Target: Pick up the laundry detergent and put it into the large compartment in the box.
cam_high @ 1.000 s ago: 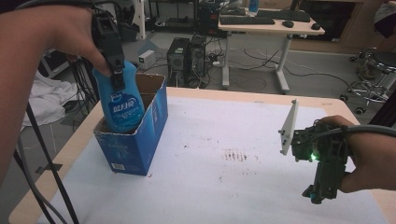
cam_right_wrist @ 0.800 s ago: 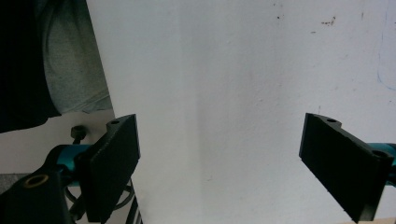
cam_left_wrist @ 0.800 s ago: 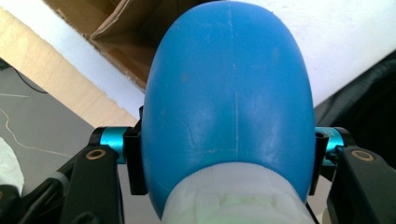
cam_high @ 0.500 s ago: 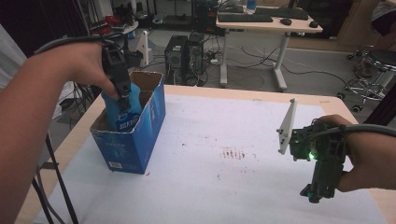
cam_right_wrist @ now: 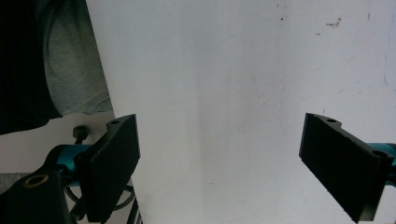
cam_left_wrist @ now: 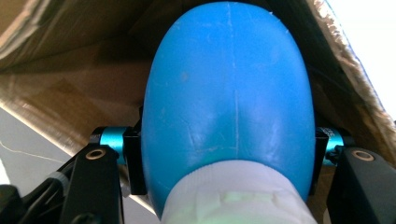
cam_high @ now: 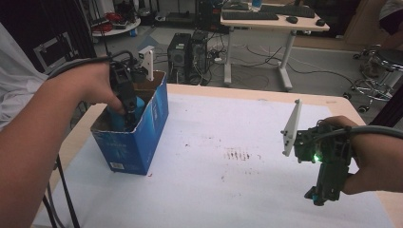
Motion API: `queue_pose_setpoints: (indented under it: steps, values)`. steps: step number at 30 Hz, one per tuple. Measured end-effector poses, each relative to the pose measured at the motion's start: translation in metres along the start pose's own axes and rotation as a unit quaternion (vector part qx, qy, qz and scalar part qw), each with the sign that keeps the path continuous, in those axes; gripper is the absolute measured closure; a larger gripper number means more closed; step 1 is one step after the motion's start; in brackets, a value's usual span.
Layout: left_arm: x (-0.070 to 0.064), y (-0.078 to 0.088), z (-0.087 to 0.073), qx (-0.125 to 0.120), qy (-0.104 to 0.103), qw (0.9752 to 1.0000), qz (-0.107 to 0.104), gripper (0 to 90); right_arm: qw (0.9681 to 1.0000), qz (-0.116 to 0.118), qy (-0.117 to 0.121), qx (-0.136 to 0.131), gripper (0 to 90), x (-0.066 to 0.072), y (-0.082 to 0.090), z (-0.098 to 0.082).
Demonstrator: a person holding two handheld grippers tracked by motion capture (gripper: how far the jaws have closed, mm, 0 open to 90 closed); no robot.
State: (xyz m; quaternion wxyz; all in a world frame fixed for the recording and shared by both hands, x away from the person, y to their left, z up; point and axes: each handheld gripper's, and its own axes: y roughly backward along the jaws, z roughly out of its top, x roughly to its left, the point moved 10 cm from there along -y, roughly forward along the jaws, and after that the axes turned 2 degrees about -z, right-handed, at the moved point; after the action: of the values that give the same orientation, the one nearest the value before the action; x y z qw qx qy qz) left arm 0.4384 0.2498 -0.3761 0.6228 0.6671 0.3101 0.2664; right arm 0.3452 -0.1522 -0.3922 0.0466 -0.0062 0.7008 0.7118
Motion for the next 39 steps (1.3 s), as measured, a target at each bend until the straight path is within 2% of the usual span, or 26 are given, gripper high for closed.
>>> queue_pose_setpoints:
  steps: [7, 8, 10, 17, 19, 25, 29, 36, 39]
  values:
    - [0.001, -0.012, 0.003, -0.003, -0.008, 1.0, -0.002, 38.5, 1.0, 0.001, -0.003, 0.002, 11.5, 0.001, 0.0, -0.001]
    - [0.001, -0.011, 0.004, -0.009, -0.009, 0.9999, -0.002, 38.5, 1.0, 0.001, -0.001, 0.001, 11.5, 0.0, 0.0, -0.002]
    - [0.001, -0.012, 0.003, -0.002, -0.012, 0.9999, 0.001, 38.5, 1.0, 0.001, -0.003, 0.003, 11.5, 0.0, 0.0, -0.003]
    - [0.002, -0.013, 0.005, -0.004, -0.026, 0.9996, 0.011, 38.0, 1.0, 0.001, -0.004, 0.003, 11.5, 0.0, 0.001, -0.003]
    - [0.003, -0.012, 0.005, -0.007, -0.039, 0.999, 0.018, 36.7, 1.0, 0.002, -0.004, 0.003, 11.5, 0.0, 0.0, -0.003]
    - [0.004, -0.007, 0.005, -0.015, -0.047, 0.9986, 0.02, 32.8, 1.0, 0.002, -0.001, 0.004, 11.5, 0.0, 0.0, -0.002]
    - [0.004, -0.004, 0.005, -0.019, -0.044, 0.9986, 0.023, 31.3, 1.0, 0.001, 0.001, 0.003, 11.5, -0.001, 0.0, 0.0]
    - [0.003, 0.002, 0.007, -0.019, -0.055, 0.9979, 0.029, 29.1, 1.0, 0.001, 0.001, 0.004, 11.5, 0.0, 0.0, 0.0]
    - [0.002, 0.004, 0.006, -0.02, -0.054, 0.9979, 0.03, 27.7, 1.0, 0.001, 0.0, 0.003, 11.5, 0.0, 0.001, 0.0]
